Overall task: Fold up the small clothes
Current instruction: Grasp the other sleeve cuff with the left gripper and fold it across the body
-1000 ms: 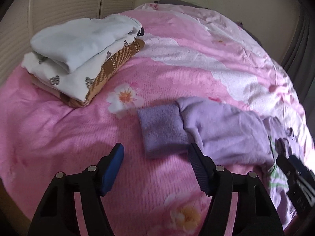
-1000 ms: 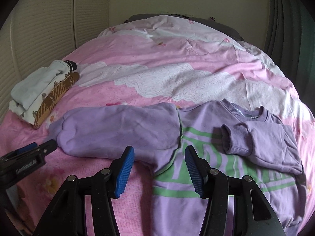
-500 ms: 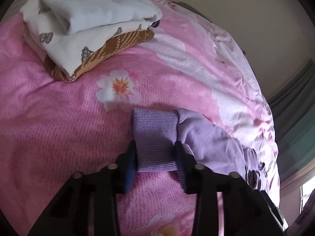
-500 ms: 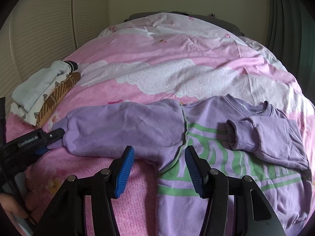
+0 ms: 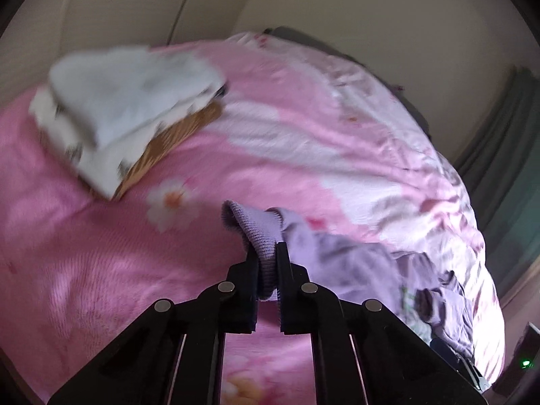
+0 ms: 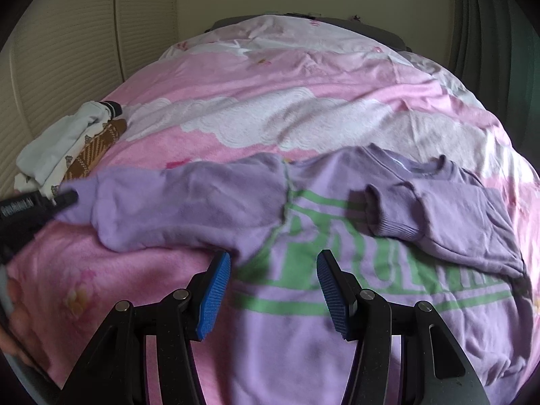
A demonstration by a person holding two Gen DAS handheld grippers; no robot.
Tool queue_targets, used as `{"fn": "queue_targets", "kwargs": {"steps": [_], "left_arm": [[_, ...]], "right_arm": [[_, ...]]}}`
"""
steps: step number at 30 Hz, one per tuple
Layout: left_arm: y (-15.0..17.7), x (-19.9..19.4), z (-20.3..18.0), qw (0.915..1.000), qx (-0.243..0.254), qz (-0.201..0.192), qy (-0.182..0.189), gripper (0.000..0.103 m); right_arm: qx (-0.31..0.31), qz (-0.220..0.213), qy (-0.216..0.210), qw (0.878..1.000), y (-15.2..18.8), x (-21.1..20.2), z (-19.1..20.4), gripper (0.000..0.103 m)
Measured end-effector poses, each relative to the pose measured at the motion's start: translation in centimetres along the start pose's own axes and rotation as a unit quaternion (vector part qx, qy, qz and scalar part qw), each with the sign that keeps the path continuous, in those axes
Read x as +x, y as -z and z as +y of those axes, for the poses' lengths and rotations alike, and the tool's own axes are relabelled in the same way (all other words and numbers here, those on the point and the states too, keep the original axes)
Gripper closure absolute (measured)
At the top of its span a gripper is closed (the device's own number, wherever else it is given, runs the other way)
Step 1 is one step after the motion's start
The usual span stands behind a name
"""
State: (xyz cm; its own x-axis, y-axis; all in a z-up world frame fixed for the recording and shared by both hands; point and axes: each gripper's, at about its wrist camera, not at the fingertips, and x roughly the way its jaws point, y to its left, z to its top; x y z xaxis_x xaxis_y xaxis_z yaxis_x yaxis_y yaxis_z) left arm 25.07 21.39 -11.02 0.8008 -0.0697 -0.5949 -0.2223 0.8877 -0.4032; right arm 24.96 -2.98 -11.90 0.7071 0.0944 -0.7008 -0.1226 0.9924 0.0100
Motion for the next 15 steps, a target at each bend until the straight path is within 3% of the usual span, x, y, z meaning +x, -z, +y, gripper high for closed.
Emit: {"fn": "queue_targets", "kwargs": {"steps": [6,12,15], "left_arm": [[-0.5,-1.6,-8.3,0.9966,0.073,-0.018,0.033,0.093],[0.7,-0.9,-19.5,0.9857,0.146,-0.010,0.085,0.094],[2.3,-0.2,-25.4,0.9763,0.187,-0.006,0.108,0.094]], "right_arm": [[0.056,-0.003,0.031,0.998,0.9,-1.5,-6.0,0.048],[0.108,-0.013,0.057,0.992,1.7,-3.7,-13.8,0.048],[0.136,-0.019,0.073,0.988,2.2,-4.7,-18.5,0.048]]}}
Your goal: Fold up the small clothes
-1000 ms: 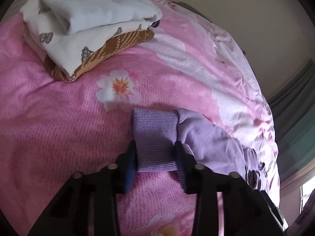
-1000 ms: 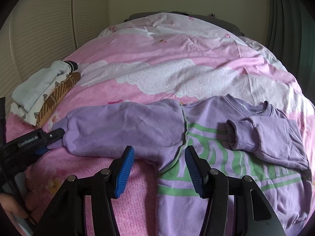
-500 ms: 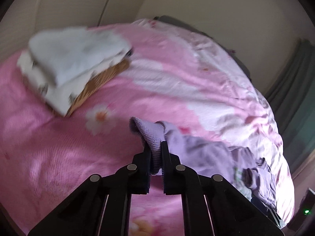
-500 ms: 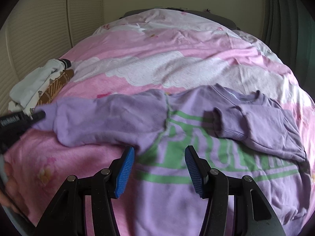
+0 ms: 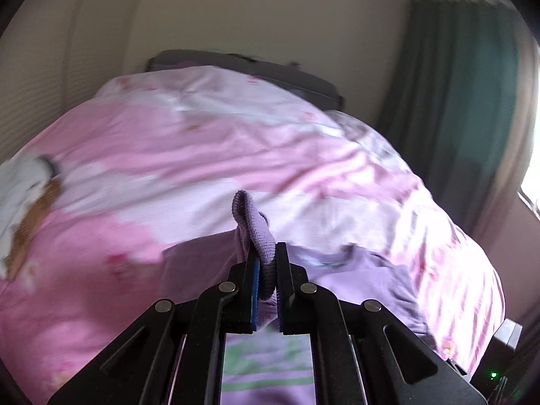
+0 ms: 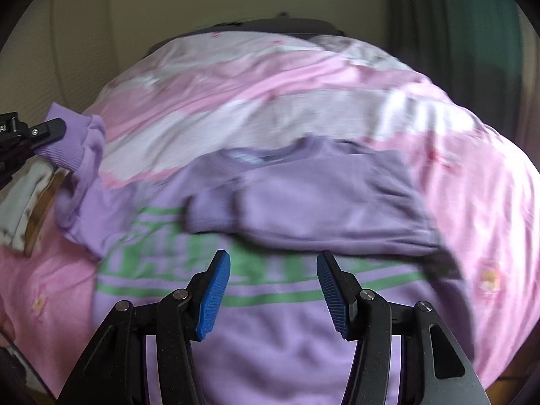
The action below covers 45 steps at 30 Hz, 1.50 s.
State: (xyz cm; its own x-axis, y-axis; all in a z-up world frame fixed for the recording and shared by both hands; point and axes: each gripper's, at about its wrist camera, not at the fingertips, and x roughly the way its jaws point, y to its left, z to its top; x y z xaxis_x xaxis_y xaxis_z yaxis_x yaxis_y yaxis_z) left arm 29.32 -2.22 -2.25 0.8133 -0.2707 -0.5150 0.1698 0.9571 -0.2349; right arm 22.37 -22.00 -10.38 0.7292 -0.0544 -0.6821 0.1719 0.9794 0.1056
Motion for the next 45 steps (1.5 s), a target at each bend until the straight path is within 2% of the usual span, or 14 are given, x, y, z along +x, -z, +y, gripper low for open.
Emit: {"fn": "queue_targets", "kwargs": {"steps": [4,8,11,15,17,19,20,21,24,28,31,36,42,45], "left_arm": [[0.4,3.2,-6.5,0.9983,0.046,0.023,0.026,0.094],[2.1,7.4,-12.2,0.9932,0.092,0.062,0.038,0.094],[4.1,10.1,-14.6,0.9884,0.121,0.086,0.034,0.094],[6.4,12.7,-15.7,0.9832,0.138,0.118,0.023,0.093],[7.0,12.6,-15.6,0.9830,0.137,0.120,0.025,0.091],[7.2,11.9,-15.7,0.9828,0.140,0.119,0.020,0.068],[7.1,11.7,-15.6,0.9829,0.140,0.118,0.018,0.047],[7.1,11.3,-15.3,0.9836,0.138,0.115,0.016,0.038],[6.8,9.3,-13.7,0.9847,0.139,0.105,0.014,0.038],[6.8,7.4,-10.2,0.9868,0.126,0.101,-0.015,0.038],[7.6,6.5,-6.7,0.9871,0.109,0.110,-0.038,0.038],[9.5,5.6,-2.1,0.9860,0.088,0.133,-0.051,0.038],[10.7,5.2,-0.3,0.9832,0.101,0.137,-0.067,0.038],[11.2,5.6,0.2,0.9819,0.101,0.143,-0.072,0.038]], "right_arm": [[0.031,0.001,0.017,0.999,-0.6,0.3,-5.3,0.048],[0.055,0.007,0.032,0.998,-0.6,1.1,-9.7,0.048],[0.065,0.016,0.040,0.997,-0.4,2.0,-11.9,0.048],[0.068,0.027,0.038,0.997,0.0,3.2,-13.6,0.048],[0.064,0.030,0.035,0.997,0.1,3.6,-13.7,0.048],[0.055,0.030,0.032,0.998,0.2,3.9,-13.2,0.048],[0.050,0.029,0.032,0.998,0.2,3.9,-12.8,0.048],[0.045,0.028,0.031,0.998,0.3,3.9,-12.5,0.048],[0.030,0.018,0.033,0.999,0.1,3.4,-11.8,0.048],[0.019,0.006,0.038,0.999,-0.1,2.8,-11.0,0.048],[0.016,0.004,0.035,0.999,-0.5,3.0,-10.2,0.048],[-0.005,-0.016,0.014,1.000,-2.1,3.6,-7.9,0.048],[-0.041,-0.025,0.005,0.999,-5.0,5.8,-4.1,0.048],[-0.071,-0.020,0.013,0.997,-5.6,7.5,-2.4,0.048]]}}
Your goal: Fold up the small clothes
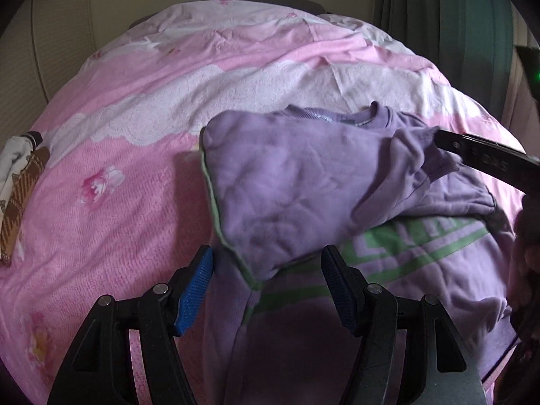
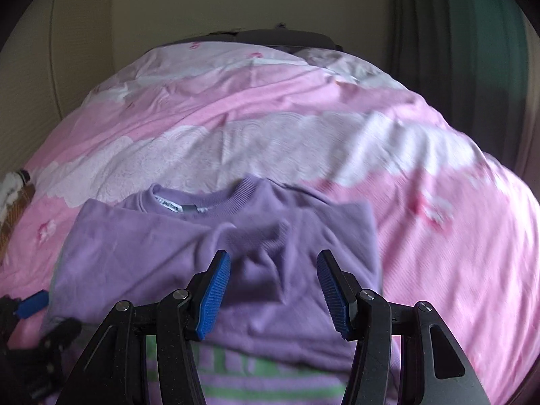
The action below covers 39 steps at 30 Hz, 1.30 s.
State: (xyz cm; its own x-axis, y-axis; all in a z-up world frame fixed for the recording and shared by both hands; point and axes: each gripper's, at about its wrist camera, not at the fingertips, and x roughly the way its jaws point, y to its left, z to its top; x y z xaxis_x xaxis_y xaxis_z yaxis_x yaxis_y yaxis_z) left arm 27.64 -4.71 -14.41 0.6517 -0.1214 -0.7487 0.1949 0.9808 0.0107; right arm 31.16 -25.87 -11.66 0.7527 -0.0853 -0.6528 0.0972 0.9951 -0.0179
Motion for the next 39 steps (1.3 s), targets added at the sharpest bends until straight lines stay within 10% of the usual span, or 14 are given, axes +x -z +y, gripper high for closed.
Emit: {"fn": "queue_targets", "kwargs": {"steps": [13,25,39], "left_arm": [[1.2,0.9,4.1,0.9976,-0.065,-0.001,-0.022,0.031],[5.2,-6.3,0.9,0.9991,-0.033,-0.015,-0.020,0.033],[13.3,-9.1,0.0,0.9964,-0.081,0.016,0.019,0.033]], "right_arm": [[-0.012,0.070,0.066,0.995,3.2,3.8,-1.5,0.034],[0.017,-0.005,0.027,0.999,6.5,-8.0,-3.5,0.032],[0.060,0.080,0.005,0.995,16.4,-13.2,-9.9,0.032]]}}
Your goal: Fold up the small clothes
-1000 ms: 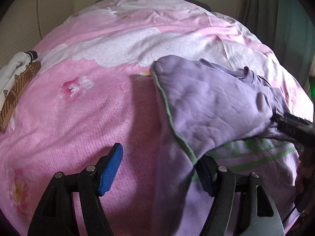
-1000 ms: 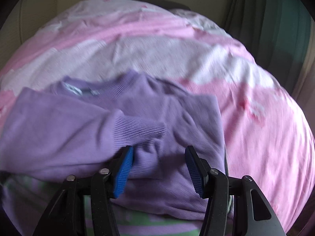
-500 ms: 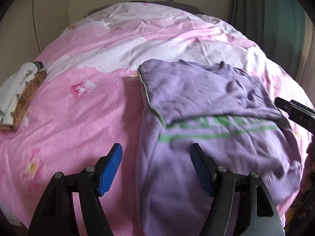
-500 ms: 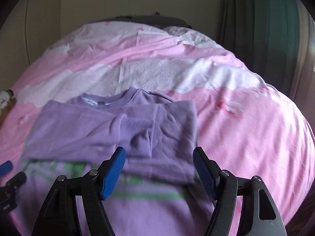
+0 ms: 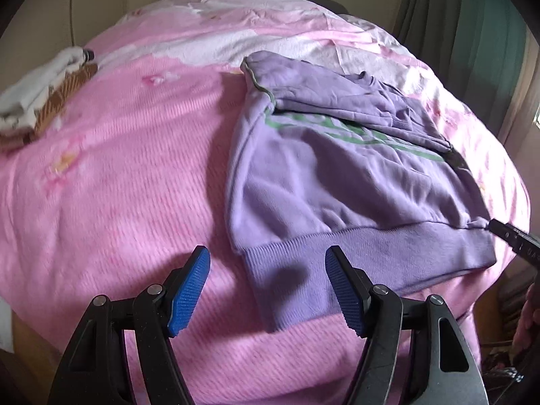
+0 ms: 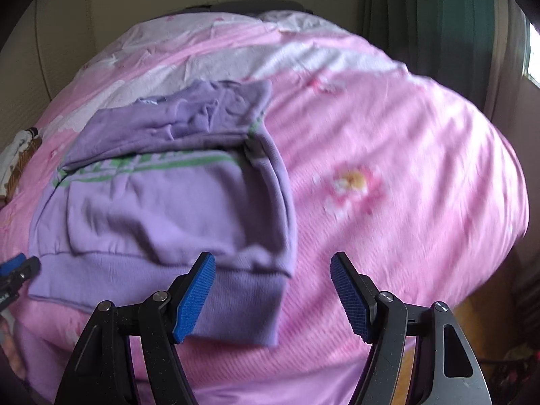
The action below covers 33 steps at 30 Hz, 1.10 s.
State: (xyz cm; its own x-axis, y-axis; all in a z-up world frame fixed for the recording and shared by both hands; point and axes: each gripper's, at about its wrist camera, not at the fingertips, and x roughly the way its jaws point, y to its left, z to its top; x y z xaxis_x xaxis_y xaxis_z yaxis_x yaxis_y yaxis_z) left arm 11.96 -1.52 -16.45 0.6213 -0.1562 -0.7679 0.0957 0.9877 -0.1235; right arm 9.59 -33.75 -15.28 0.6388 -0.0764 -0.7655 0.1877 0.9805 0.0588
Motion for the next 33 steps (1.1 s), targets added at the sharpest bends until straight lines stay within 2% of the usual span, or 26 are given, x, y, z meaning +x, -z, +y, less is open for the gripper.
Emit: {"fn": "queue_targets", "kwargs": {"steps": [3,8,12,14,17,21,23,24,27,30,33], "left_arm": [[0.7,-0.5,-0.6,0.9997,0.006,-0.016,-0.015,0.033],[1.7,-0.7,0.0,0.9995,-0.019,-0.022,-0.014,0.036],[2.4,-0.1,0.3,0.9995,-0.030,-0.009,-0.005,0.047],[2.7,0.0,-0.1,0.9997,-0.024,-0.006,-0.004,0.048],[2.9,0.2,-0.4,0.9998,-0.020,-0.004,0.003,0.059],[3.1,0.6,-0.6,0.9993,-0.028,0.005,0.022,0.077],[3.2,0.8,-0.6,0.9992,-0.031,0.007,0.025,0.081],[3.3,0.8,-0.6,0.9990,-0.034,0.009,0.028,0.089],[3.3,0.7,-0.6,0.9991,-0.031,0.010,0.028,0.095],[3.0,-0.1,-0.9,0.9996,-0.018,0.008,0.022,0.096],[2.3,-1.7,-0.8,0.9994,-0.023,-0.012,0.022,0.096]], "right_arm": [[-0.004,0.001,-0.009,1.000,0.9,-0.3,-0.1,0.032],[0.003,0.025,-0.030,0.999,2.0,0.5,0.0,0.036],[0.016,0.043,-0.048,0.998,2.3,1.1,-0.1,0.049],[0.020,0.052,-0.053,0.997,2.5,1.4,-0.2,0.053],[0.030,0.064,-0.062,0.996,2.7,1.8,-0.3,0.053],[0.037,0.079,-0.083,0.993,2.9,2.3,-0.1,0.071],[0.036,0.078,-0.084,0.993,2.8,2.4,0.0,0.073],[0.038,0.077,-0.087,0.993,2.8,2.3,0.0,0.079],[0.046,0.073,-0.096,0.992,2.8,2.0,-0.3,0.086],[0.050,0.059,-0.103,0.992,2.7,1.2,-0.5,0.090],[0.058,0.028,-0.116,0.991,2.4,-0.4,-0.6,0.091]]}}
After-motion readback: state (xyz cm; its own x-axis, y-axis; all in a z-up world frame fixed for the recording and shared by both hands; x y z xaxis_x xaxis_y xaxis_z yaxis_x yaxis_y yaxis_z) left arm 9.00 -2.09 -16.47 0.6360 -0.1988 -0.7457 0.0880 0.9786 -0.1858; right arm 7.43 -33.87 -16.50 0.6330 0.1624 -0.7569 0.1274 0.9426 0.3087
